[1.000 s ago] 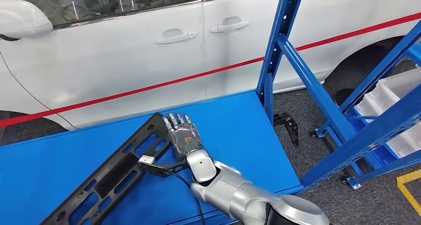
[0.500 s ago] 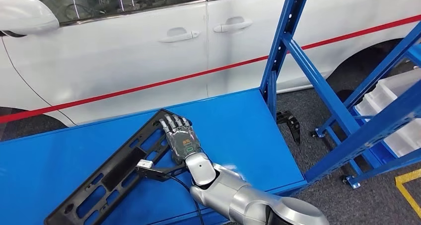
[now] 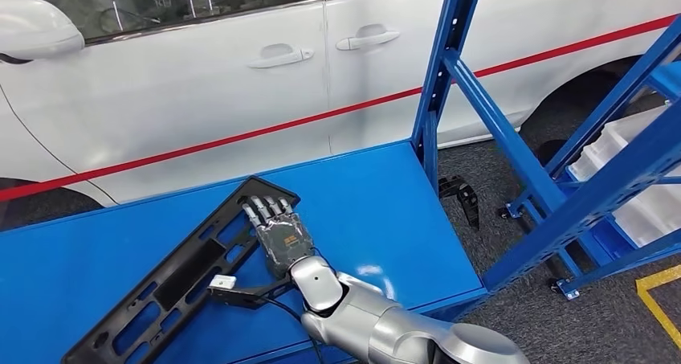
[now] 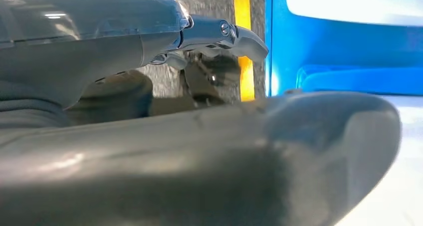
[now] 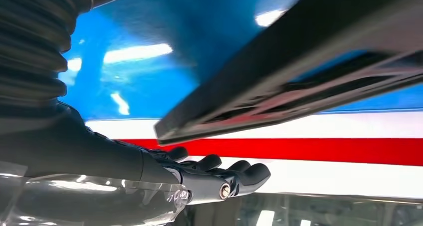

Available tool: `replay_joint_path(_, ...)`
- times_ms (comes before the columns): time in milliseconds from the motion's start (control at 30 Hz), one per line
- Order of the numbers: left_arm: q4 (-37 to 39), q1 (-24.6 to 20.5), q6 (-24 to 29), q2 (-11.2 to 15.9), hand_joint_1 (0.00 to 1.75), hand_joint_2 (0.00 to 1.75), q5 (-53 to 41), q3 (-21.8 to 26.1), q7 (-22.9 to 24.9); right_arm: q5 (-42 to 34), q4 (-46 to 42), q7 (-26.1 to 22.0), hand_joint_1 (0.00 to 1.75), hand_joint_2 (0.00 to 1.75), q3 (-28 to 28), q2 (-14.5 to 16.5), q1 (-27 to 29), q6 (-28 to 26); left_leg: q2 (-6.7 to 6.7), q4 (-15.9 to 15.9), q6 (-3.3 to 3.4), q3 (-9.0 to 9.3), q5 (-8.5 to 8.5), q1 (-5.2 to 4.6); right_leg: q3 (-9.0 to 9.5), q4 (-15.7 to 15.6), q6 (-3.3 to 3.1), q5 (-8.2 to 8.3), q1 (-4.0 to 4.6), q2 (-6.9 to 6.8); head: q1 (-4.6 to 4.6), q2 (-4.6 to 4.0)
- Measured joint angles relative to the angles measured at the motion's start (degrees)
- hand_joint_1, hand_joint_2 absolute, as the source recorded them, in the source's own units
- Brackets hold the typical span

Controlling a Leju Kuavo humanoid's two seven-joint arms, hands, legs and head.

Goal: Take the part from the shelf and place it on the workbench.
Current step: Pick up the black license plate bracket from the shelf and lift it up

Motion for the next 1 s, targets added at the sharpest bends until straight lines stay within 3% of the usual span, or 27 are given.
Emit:
replay_joint_path(133,0.0,0.1,-0.5,0.0,0.0,0.0,0.0,0.2,0.5,0.1,-0.4,-0.3,0.0,1.75,0.5,0.0,0.1,-0.4,-0.02,-1.5,1.28,0.03,0.52,-0.13,-0.72,0.6,1.24,-0.33,0.01,-0.05,0.07,0.0)
replay_joint_path(200,0.0,0.0,-0.6,0.0,0.0,0.0,-0.3,0.2,0.5,0.1,-0.5,-0.6,0.0,1.75,0.7,0.0,0.1,-0.7,0.12,-2.0,2.1,-0.25,1.06,-0.01,-2.28,4.4,1.68,-3.48,-0.03,-0.06,0.1,0.0)
replay_joint_path(267,0.0,-0.1,-0.5,0.0,0.0,0.0,-0.7,0.2,0.5,0.2,-0.5,-1.0,0.0,1.75,0.9,0.0,0.3,-0.8,0.18,-2.0,2.52,-0.81,1.33,-0.2,-5.11,11.5,1.87,-7.55,-0.1,-0.07,0.11,0.0)
replay_joint_path(300,0.0,-0.1,-0.5,0.0,0.0,0.0,-0.9,0.2,0.5,0.2,-0.5,-1.1,0.0,1.75,1.0,-0.1,0.5,-0.9,0.21,-2.0,2.6,-1.05,1.45,-0.28,-6.09,14.3,1.91,-8.56,-0.12,-0.08,0.1,0.0)
replay_joint_path(333,0.0,-0.1,-0.4,0.0,0.0,0.0,-1.1,0.2,0.5,0.2,-0.6,-1.2,0.0,1.75,1.0,-0.1,0.7,-0.9,0.23,-2.0,2.61,-1.25,1.58,-0.34,-6.19,15.4,1.91,-8.48,-0.13,-0.08,0.1,0.0)
replay_joint_path(367,0.0,-0.1,-0.4,0.0,0.0,0.0,-1.3,0.2,0.5,0.2,-0.6,-1.3,0.0,1.75,1.0,-0.1,0.8,-1.0,0.24,-1.9,2.57,-1.41,1.69,-0.37,-5.36,14.5,1.86,-7.53,-0.13,-0.09,0.1,0.0)
replay_joint_path(467,0.0,-0.2,-0.4,0.0,0.0,0.0,-1.8,0.2,0.7,0.5,-1.0,-1.4,0.0,1.75,1.2,-0.1,0.9,-1.5,0.16,-1.5,2.19,-1.75,1.91,-0.44,1.29,3.7,1.3,-3.41,-0.01,-0.1,0.09,0.0)
replay_joint_path(533,0.0,-0.2,-0.4,0.0,0.0,0.0,-1.9,0.1,0.8,0.9,-1.2,-1.8,0.0,1.75,1.4,0.0,0.9,-1.9,0.1,-1.2,1.65,-1.96,2.12,-0.52,3.39,-0.2,0.84,-2.84,0.23,-0.05,0.09,0.0)
replay_joint_path(633,0.0,-0.3,-0.4,0.0,0.0,0.0,-2.0,0.1,0.9,1.4,-1.4,-2.2,0.0,1.75,1.8,0.0,1.1,-2.0,0.06,-0.9,0.65,-2.31,2.26,-0.49,3.12,-0.7,-0.03,-2.38,0.23,-0.05,0.06,0.0)
replay_joint_path(667,0.0,-0.3,-0.4,0.0,0.0,0.0,-2.1,0.1,1.0,1.5,-1.5,-2.3,0.0,1.75,1.9,0.0,1.1,-2.0,0.06,-0.1,0.3,-2.71,1.49,-0.42,3.01,-0.9,-0.38,-2.11,0.14,-0.09,0.02,0.0)
replay_joint_path(733,0.0,-0.3,-0.4,-0.1,0.0,0.0,-2.1,0.1,1.0,2.1,-1.6,-2.4,0.0,1.75,2.1,0.0,1.3,-2.0,0.08,4.8,-0.29,-4.69,-1.89,-0.14,2.74,-1.1,-0.88,-1.72,0.01,-0.23,-0.08,0.0)
replay_joint_path(800,0.0,-0.2,-0.4,-0.1,0.0,0.0,-2.3,0.1,1.0,3.0,-1.8,-2.8,0.0,1.75,2.6,0.0,1.6,-2.0,0.09,12.5,-0.71,-7.72,-5.67,0.07,2.39,-1.0,-1.09,-1.55,0.1,-0.35,-0.12,0.0)
replay_joint_path(833,0.0,-0.2,-0.4,-0.1,0.0,0.0,-2.3,0.1,1.0,3.5,-1.9,-3.1,0.0,1.75,2.8,0.0,1.8,-2.0,0.09,15.1,-0.84,-8.68,-6.42,0.13,2.28,-1.0,-1.12,-1.51,0.14,-0.39,-0.11,0.0)
replay_joint_path(867,0.0,-0.1,-0.4,-0.1,0.0,0.0,-2.4,0.1,1.0,4.0,-2.0,-3.3,0.0,1.75,3.0,0.0,1.9,-2.1,0.09,15.9,-0.9,-8.75,-6.05,0.16,2.24,-1.0,-1.13,-1.49,0.16,-0.4,-0.12,0.0)
replay_joint_path(900,0.0,-0.1,-0.4,-0.1,0.0,0.0,-2.5,0.1,1.0,4.5,-2.1,-3.4,0.0,1.75,3.1,0.0,2.0,-2.1,0.09,14.2,-0.85,-7.7,-4.56,0.18,2.26,-0.9,-1.09,-1.5,0.16,-0.37,-0.12,0.0)
replay_joint_path(967,0.0,0.0,-0.4,-0.1,0.0,0.0,-2.6,0.1,1.1,5.3,-2.6,-3.5,0.0,1.75,3.4,0.1,2.1,-2.4,0.09,6.2,-0.41,-3.47,-0.67,0.14,2.34,-0.9,-0.92,-1.6,0.19,-0.27,-0.11,0.0)
replay_joint_path(1000,0.0,-0.1,-0.4,-0.1,0.0,0.0,-2.6,0.1,1.1,5.6,-2.7,-3.6,0.0,1.75,3.5,0.1,2.1,-2.5,0.07,2.6,-0.14,-1.6,0.44,-0.03,2.28,-0.8,-0.75,-1.63,0.23,-0.22,-0.1,0.0)
